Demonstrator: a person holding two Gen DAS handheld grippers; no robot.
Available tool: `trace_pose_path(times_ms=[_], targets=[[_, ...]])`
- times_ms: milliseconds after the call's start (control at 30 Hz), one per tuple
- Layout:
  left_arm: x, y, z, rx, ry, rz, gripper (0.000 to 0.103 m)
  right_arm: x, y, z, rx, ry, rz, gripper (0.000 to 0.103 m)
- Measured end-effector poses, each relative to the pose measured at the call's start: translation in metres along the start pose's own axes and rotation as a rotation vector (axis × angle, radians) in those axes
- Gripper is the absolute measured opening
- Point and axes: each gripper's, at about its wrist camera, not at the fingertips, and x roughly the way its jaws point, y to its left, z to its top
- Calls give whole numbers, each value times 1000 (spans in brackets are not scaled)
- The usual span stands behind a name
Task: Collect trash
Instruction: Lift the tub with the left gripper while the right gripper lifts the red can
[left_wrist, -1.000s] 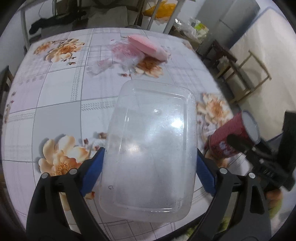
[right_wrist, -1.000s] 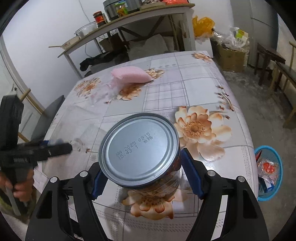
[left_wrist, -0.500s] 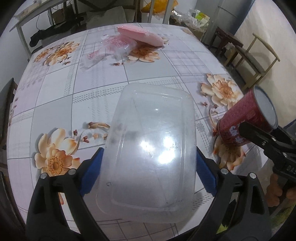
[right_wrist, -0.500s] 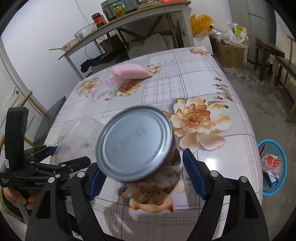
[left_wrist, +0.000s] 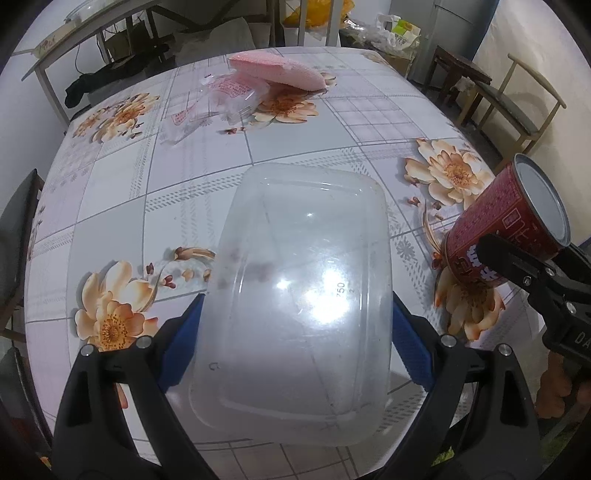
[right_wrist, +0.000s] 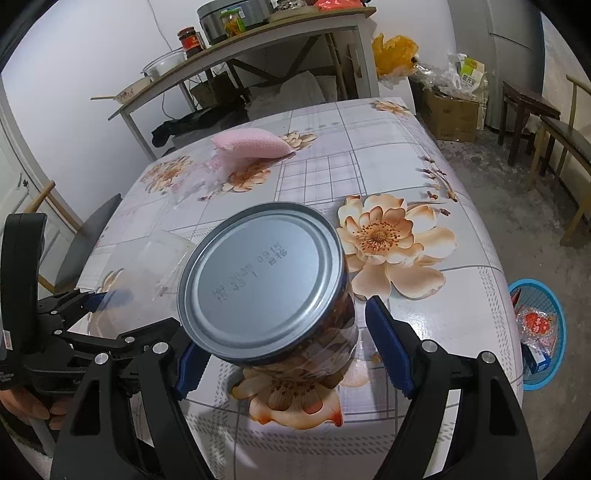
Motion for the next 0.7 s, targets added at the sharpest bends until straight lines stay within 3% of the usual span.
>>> trace_pose_path(times_ms=[700], targets=[[2,-2,0,21,-3,17,89,2,2,0,-2,-11,-9,72]])
